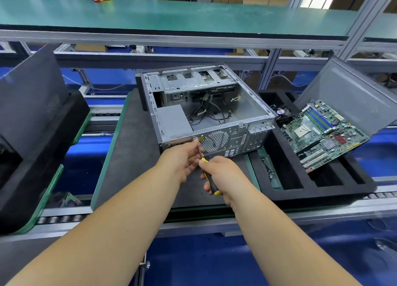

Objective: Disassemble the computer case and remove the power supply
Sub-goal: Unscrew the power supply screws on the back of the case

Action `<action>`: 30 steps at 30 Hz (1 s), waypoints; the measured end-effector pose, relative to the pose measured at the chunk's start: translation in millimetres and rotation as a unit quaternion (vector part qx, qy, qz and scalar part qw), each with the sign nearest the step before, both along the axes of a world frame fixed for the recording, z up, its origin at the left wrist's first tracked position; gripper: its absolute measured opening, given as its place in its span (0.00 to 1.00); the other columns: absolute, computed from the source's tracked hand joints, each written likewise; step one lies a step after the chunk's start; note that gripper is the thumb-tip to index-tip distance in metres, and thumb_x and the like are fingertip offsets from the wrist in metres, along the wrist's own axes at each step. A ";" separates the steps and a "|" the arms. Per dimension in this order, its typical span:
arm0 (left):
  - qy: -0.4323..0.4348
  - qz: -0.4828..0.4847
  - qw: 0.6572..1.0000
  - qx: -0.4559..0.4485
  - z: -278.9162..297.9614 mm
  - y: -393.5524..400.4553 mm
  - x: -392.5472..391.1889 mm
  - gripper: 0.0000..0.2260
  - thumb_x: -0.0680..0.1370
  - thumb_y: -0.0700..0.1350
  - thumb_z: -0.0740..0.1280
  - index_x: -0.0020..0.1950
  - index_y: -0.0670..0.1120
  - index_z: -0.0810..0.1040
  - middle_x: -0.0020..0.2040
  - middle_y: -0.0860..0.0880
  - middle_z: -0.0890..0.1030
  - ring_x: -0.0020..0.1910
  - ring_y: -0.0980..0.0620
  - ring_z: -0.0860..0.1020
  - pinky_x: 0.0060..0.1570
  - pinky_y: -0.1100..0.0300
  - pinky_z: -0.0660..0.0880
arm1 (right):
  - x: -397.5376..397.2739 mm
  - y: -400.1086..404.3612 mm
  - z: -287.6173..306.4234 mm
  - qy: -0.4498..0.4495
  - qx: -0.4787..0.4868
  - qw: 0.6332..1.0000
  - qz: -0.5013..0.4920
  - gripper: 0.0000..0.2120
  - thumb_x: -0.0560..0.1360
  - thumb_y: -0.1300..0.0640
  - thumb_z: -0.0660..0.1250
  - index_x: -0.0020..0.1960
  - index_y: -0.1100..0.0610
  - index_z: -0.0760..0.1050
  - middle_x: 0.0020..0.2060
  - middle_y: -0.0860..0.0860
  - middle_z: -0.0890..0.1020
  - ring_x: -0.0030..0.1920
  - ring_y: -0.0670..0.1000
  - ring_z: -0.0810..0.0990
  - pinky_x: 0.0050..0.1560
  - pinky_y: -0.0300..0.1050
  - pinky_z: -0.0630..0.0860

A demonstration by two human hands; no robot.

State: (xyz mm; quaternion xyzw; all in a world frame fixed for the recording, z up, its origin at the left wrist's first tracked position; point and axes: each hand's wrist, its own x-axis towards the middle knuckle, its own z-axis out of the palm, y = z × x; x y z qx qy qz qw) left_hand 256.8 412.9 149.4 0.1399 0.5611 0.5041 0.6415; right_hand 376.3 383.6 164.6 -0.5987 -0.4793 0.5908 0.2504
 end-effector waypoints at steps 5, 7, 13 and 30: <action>0.022 0.021 1.000 -0.007 -3.6 4.8 5.4 0.06 0.76 0.44 0.71 0.40 0.45 0.80 0.33 0.51 0.82 0.33 0.55 0.76 0.34 0.65 0.75 | 2.1 1.0 -9.5 -0.064 0.045 0.997 -0.010 0.12 0.77 0.50 0.67 0.43 0.54 0.67 0.36 0.53 0.79 0.23 0.47 0.75 0.28 0.41 0.71; 0.025 0.037 0.999 0.010 -3.7 5.1 6.4 0.05 0.77 0.42 0.70 0.41 0.43 0.80 0.31 0.50 0.82 0.30 0.56 0.77 0.29 0.66 0.75 | 1.8 1.8 -9.3 -0.032 0.024 0.999 -0.009 0.11 0.77 0.49 0.67 0.43 0.55 0.69 0.35 0.53 0.79 0.23 0.46 0.74 0.28 0.40 0.70; 0.019 0.061 0.998 0.015 -2.9 5.7 9.4 0.07 0.78 0.41 0.68 0.41 0.42 0.80 0.29 0.52 0.82 0.30 0.56 0.76 0.29 0.68 0.74 | 9.4 4.0 1.5 0.212 -0.183 0.960 -0.024 0.20 0.82 0.47 0.57 0.42 0.60 0.76 0.28 0.53 0.77 0.22 0.46 0.69 0.24 0.35 0.67; -0.029 0.060 0.998 0.018 -1.9 6.2 3.7 0.06 0.79 0.46 0.67 0.45 0.45 0.79 0.34 0.51 0.84 0.35 0.57 0.83 0.37 0.66 0.77 | 2.3 1.5 -16.5 0.037 -0.001 0.999 -0.032 0.10 0.80 0.50 0.64 0.43 0.56 0.73 0.31 0.51 0.76 0.25 0.47 0.69 0.25 0.37 0.64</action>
